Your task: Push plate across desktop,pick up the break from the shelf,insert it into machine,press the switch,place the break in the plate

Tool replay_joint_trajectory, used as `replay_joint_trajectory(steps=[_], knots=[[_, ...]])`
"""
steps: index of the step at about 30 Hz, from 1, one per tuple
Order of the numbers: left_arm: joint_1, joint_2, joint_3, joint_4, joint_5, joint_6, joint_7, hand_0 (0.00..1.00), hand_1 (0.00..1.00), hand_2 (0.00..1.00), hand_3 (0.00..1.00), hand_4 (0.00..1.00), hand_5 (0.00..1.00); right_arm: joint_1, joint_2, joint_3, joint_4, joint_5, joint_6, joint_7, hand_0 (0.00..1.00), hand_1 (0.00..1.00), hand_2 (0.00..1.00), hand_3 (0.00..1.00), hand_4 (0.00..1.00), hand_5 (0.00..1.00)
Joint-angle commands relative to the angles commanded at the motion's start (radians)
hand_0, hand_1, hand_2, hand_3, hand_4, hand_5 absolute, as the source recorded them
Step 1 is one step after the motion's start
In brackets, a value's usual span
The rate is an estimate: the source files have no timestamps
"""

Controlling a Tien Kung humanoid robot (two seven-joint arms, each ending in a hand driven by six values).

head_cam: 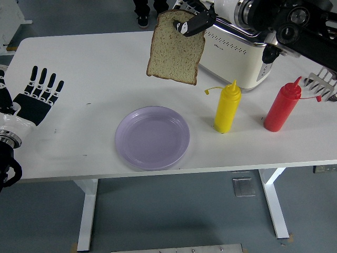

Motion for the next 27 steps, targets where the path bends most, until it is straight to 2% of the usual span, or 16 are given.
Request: replay_joint_trajectory(steps=[5, 11, 27], knots=[[0.001, -0.001, 0.0, 0.001, 0.0, 0.0, 0.0, 0.799, 0.744, 0.698, 0.694, 0.811, 0.998, -0.009, 0.019, -0.044, 0.017, 0.084, 0.004, -0.019, 0.327, 0.408, 0.382, 0.397, 0.191, 0.002], [0.003, -0.001, 0.001, 0.001, 0.0, 0.0, 0.0, 0.799, 0.743, 0.698, 0.694, 0.812, 0.998, -0.018, 0.035, -0.075, 0.031, 0.128, -0.001, -0.032, 0.325, 0.408, 0.384, 0.398, 0.186, 0.002], [0.008, -0.003, 0.0, 0.011, 0.001, -0.001, -0.001, 0.799, 0.744, 0.698, 0.695, 0.81, 0.998, -0.041, 0.107, -0.152, 0.004, 0.142, -0.043, -0.023, 0.323, 0.406, 0.385, 0.401, 0.184, 0.002]])
